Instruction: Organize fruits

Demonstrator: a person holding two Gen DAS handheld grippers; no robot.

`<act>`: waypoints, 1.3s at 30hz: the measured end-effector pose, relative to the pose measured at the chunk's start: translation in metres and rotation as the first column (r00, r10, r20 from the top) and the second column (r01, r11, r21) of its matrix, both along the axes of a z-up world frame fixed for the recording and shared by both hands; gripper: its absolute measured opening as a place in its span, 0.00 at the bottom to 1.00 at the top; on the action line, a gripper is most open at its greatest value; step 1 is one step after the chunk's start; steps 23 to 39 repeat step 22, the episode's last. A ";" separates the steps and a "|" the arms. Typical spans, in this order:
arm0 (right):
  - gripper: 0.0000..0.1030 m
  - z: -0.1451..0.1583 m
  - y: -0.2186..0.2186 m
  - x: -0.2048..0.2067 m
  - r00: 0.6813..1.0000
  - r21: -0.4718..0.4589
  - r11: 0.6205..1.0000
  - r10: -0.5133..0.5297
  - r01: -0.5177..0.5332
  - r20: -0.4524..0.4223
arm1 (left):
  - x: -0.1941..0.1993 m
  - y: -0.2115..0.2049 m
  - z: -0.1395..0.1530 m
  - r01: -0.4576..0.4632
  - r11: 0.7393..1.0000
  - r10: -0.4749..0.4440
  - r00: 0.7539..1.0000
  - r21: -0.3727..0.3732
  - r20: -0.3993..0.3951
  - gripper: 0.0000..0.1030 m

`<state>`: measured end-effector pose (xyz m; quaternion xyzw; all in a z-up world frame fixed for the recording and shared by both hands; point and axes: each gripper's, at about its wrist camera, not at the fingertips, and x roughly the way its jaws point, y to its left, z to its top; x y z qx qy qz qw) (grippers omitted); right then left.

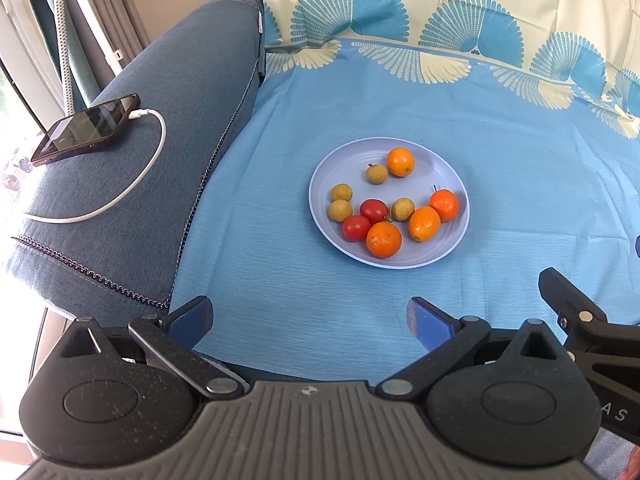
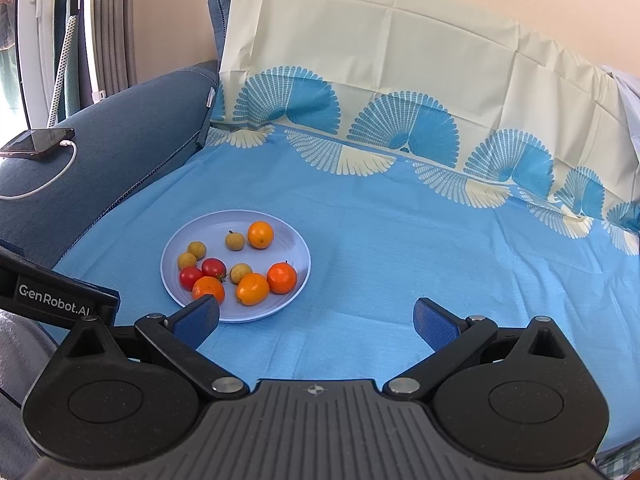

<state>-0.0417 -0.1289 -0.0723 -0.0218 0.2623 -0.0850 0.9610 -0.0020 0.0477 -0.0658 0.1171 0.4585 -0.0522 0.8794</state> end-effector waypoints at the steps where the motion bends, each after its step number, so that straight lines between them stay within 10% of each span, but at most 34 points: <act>1: 0.99 0.000 0.000 0.000 1.000 0.000 1.000 0.000 0.000 0.001 | 0.000 0.000 0.000 0.000 1.000 0.000 1.000 0.000 0.000 1.00; 39: 0.99 0.004 0.004 0.006 1.000 -0.008 1.000 0.011 -0.011 0.001 | 0.006 0.002 -0.002 -0.026 1.000 0.026 0.999 0.002 -0.026 1.00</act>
